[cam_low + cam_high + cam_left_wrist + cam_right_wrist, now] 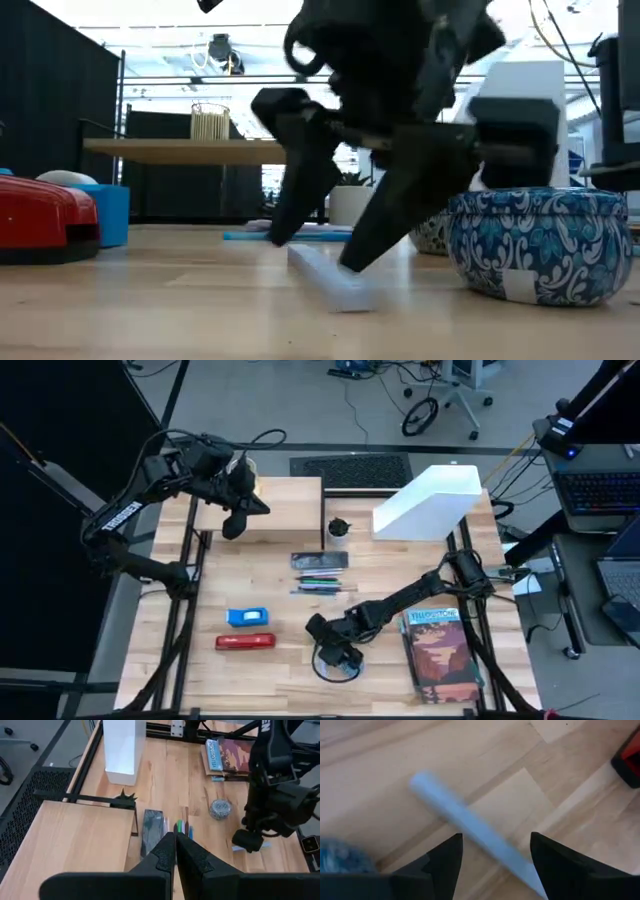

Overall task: Stock shelves
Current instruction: Remove the blue pen from the gold pen holder

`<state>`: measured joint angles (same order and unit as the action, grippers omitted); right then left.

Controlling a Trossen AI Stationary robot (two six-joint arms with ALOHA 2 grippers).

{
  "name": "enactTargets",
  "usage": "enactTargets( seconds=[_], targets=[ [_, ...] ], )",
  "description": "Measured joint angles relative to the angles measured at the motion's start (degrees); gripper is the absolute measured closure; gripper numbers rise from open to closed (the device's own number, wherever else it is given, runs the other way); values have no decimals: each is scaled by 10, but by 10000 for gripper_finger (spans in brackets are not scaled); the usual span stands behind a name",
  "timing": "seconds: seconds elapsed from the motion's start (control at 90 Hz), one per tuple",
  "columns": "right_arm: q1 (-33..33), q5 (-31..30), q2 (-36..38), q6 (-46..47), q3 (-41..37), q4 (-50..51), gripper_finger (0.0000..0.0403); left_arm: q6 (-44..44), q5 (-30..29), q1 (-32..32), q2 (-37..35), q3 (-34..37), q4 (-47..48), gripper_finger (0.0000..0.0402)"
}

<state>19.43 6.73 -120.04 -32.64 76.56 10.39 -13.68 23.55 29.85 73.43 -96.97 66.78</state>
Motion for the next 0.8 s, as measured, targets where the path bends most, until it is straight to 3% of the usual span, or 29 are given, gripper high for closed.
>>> enactTargets(
  seconds=[0.156, 0.567, 0.8],
  targets=[
    [-10, 38, -13, 35, 2, 3, 213, 1, 0, 0, 0, 0, 0, 401],
    [-52, 50, -15, 243, 2, 20, 380, -2, 0, 0, 0, 0, 1, 402],
    [-77, 49, -11, 356, 1, 25, 384, -2, 0, 0, 0, 0, 1, 402]
  ],
)
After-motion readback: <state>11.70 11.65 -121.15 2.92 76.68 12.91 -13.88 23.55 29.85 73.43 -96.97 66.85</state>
